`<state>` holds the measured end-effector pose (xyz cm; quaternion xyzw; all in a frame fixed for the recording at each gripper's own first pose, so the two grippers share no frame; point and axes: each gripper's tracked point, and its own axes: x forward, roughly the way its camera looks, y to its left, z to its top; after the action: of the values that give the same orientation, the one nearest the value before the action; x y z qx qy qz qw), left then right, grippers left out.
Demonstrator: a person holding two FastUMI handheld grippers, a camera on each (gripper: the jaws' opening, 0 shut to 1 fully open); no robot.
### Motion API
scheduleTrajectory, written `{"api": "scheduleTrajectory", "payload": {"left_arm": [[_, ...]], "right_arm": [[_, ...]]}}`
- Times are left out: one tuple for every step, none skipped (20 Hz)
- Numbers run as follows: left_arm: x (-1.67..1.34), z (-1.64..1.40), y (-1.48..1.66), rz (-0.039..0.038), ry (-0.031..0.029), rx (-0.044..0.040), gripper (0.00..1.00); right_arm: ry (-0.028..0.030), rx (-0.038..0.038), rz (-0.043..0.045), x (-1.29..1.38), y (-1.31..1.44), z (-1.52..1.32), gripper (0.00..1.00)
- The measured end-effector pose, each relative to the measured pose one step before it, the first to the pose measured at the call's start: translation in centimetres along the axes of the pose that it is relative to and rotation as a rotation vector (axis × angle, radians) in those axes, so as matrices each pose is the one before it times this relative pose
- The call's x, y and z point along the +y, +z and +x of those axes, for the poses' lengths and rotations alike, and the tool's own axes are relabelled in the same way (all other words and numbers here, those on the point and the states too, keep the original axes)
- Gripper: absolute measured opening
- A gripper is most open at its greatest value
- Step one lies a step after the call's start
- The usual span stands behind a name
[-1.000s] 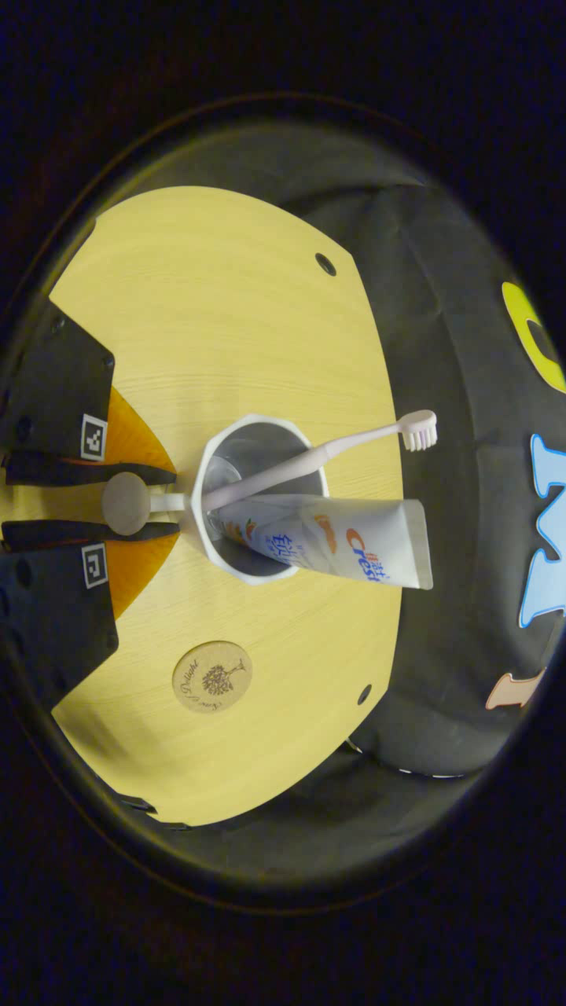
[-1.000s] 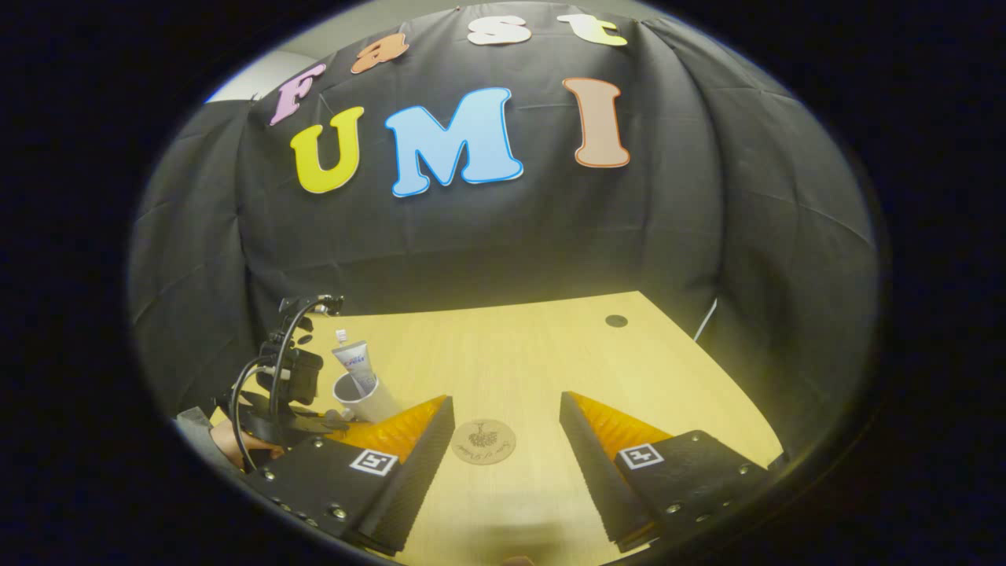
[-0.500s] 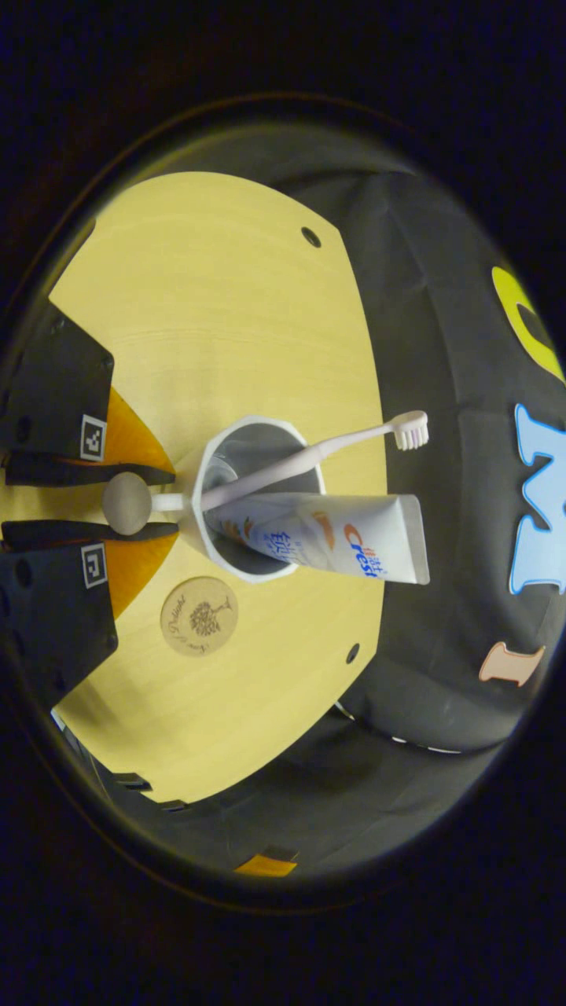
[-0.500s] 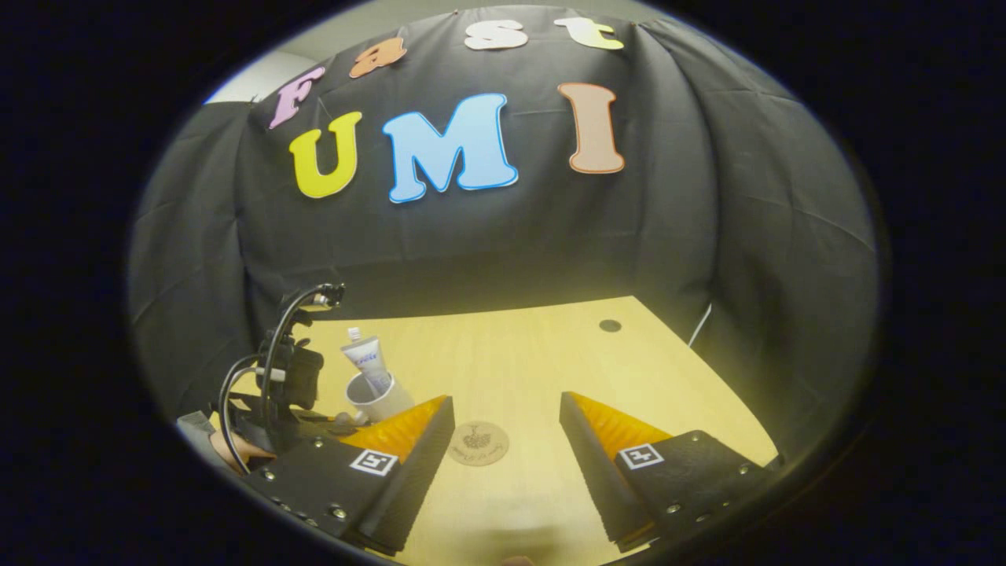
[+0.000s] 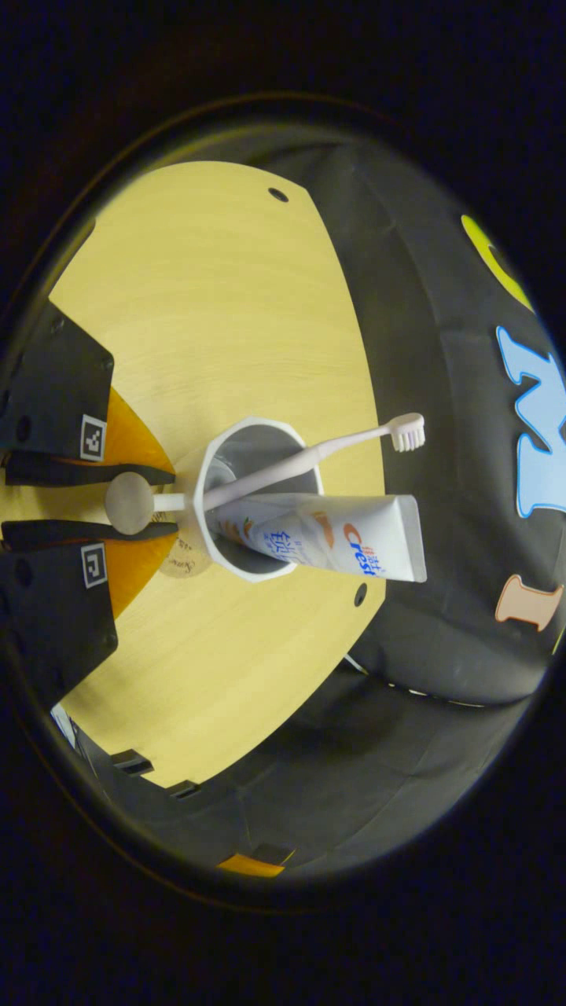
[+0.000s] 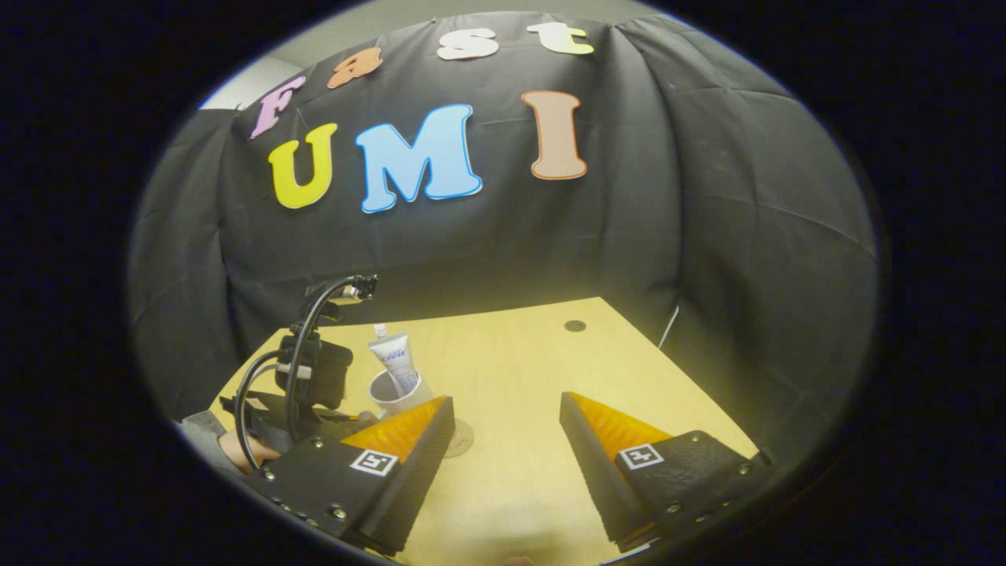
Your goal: Put the toothbrush and toothpaste on the desktop into the cup, then pick up the cup and place it on the coaster on the desktop.
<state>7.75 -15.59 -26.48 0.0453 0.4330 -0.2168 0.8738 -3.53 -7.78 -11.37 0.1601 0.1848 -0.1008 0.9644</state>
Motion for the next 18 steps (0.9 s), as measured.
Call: {"api": "scheduleTrajectory", "payload": {"left_arm": [[-0.67, 0.441, -0.047, 0.00439, -0.00004, 0.00372, 0.23], [-0.404, 0.282, -0.128, 0.00289, 0.00038, 0.00536, 0.23], [-0.415, 0.16, -0.274, 0.00087, 0.00009, 0.00566, 0.23], [-0.259, 0.156, -0.209, 0.00182, 0.00153, 0.00577, 0.23], [-0.164, 0.198, -0.327, 0.00366, 0.00444, 0.00505, 0.23], [-0.129, 0.091, -0.303, 0.00365, 0.00645, 0.00539, 0.22], [-0.059, 0.191, -0.342, 0.00129, 0.00741, 0.00727, 0.23], [-0.056, -0.044, -0.023, 0.00622, 0.00968, -0.00458, 0.23], [0.035, 0.191, -0.026, 0.00935, 0.00759, -0.00239, 0.24], [-0.068, 0.045, -0.145, 0.00355, 0.00851, 0.00215, 0.23], [-0.15, -0.006, 0.039, 0.0038, 0.00771, -0.00098, 0.23], [-0.007, 0.001, -0.063, 0.00425, 0.00794, 0.005, 0.23], [-0.043, 0.13, -0.171, 0.00422, 0.00607, 0.00134, 0.22], [-0.05, 0.225, -0.057, 0.00677, 0.00564, 0.00467, 0.24], [-0.255, 0.117, -0.053, -0.00269, 0.00107, 0.00753, 0.25], [-0.133, 0.001, 0.208, 0.00036, 0.00068, -0.00111, 0.28], [-0.145, -0.017, -0.021, -0.00816, -0.00189, 0.00198, 0.29], [0.028, -0.253, 0.029, -0.00825, 0.0029, -0.0024, 0.31]], "right_arm": [[-0.00549, 0.00204, 0.0065, -0.538, -0.082, -0.115, 0.87], [-0.00332, 0.00192, 0.006, -0.516, -0.084, -0.158, 0.87], [-0.00309, 0.00082, 0.00482, -0.409, -0.09, -0.127, 0.87], [-0.00148, 0.00085, 0.00486, -0.318, -0.011, -0.052, 0.87], [0.00103, 0.00082, 0.0042, -0.326, 0.058, -0.069, 0.87], [0.00103, -0.00023, 0.00288, -0.205, 0.057, -0.066, 0.87], [0.00186, -0.00018, 0.00091, -0.175, -0.124, -0.175, 0.87], [0.00149, 0.00077, 0.00034, -0.185, -0.02, 0.022, 0.87], [0.0021, -0.00008, 0.00015, -0.131, 0.013, -0.184, 0.87], [0.00309, 0.00136, 0.00101, -0.133, -0.022, -0.068, 0.87], [0.00506, 0.00136, 0.0012, -0.09, -0.083, -0.106, 0.87], [0.00252, 0.00025, -0.00093, -0.134, 0.018, -0.044, 0.87], [0.00194, -0.0002, -0.00074, -0.219, -0.037, -0.094, 0.87], [0.00475, 0.00005, 0.00096, -0.119, 0.055, -0.093, 0.87], [0.00528, 0.0011, 0.00141, 0.05, -0.047, 0.023, 0.87], [0.00507, -0.00047, 0.00047, -0.103, 0.067, -0.009, 0.87], [0.00412, -0.00206, -0.00006, -0.193, 0.097, -0.064, 0.87], [0.00444, -0.00368, -0.00088, -0.039, 0.149, 0.065, 0.87]]}}
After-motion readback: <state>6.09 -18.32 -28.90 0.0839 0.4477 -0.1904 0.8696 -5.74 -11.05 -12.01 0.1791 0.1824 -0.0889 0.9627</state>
